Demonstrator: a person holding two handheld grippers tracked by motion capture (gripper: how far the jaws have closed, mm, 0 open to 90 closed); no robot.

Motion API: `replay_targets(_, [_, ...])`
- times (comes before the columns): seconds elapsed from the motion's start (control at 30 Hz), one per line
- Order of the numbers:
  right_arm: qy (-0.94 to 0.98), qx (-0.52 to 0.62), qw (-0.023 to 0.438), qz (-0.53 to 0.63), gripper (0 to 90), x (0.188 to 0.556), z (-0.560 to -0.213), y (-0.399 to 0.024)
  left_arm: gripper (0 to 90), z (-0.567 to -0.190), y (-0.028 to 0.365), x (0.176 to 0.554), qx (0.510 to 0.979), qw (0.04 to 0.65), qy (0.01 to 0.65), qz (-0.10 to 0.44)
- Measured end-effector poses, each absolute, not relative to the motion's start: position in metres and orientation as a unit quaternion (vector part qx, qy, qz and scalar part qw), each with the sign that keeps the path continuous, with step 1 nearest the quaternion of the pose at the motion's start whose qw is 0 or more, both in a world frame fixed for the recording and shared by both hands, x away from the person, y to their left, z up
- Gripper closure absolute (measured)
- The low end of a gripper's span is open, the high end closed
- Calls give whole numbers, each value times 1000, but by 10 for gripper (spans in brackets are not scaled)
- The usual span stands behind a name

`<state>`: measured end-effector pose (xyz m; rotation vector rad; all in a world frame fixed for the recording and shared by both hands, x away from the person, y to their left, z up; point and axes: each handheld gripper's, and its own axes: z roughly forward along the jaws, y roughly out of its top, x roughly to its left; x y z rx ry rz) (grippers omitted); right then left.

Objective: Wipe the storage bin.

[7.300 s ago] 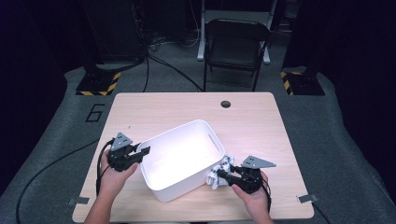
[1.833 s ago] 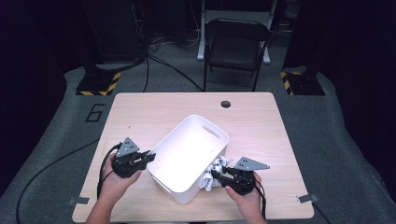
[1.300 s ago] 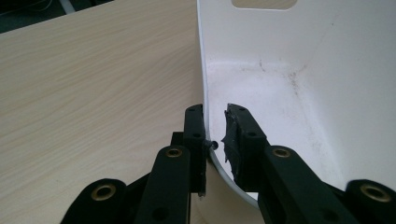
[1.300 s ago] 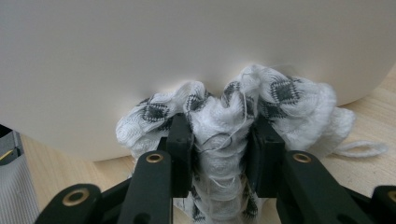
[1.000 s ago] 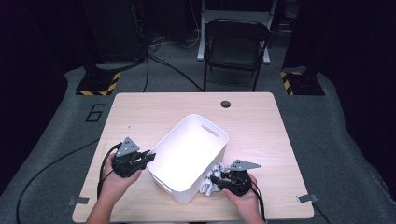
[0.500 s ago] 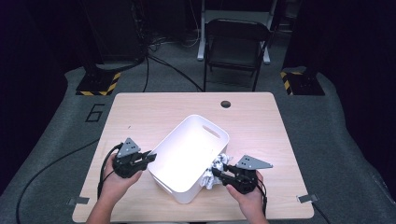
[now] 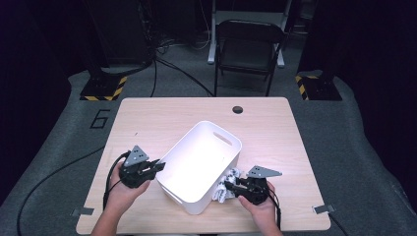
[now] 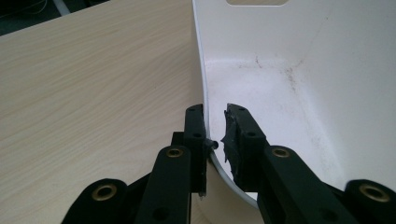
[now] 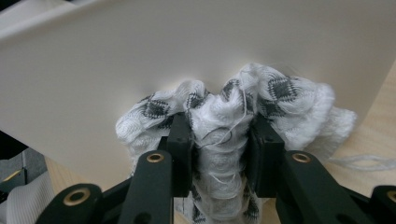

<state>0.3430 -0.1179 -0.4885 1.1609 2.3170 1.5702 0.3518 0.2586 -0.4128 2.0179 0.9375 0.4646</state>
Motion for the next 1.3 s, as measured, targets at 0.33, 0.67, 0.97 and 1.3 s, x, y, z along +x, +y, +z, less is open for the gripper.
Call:
replay_targets(0.33, [775,391,55,493,668,348,-500,-114,772,-412,259,351,801,419,387,185])
replay_targets(0.67, [747,344,84,563,671,336,-456,-110,757,-413,259,347,795,415,392,203])
replay_targets(0.97, [753,349,64,554,671,343,-469,-108,771,-413,260,344,794,420,393,199])
replay_targets(1.3, [775,371,38,510,671,345,-493,-103,773,-413,261,344,796,417,393,197])
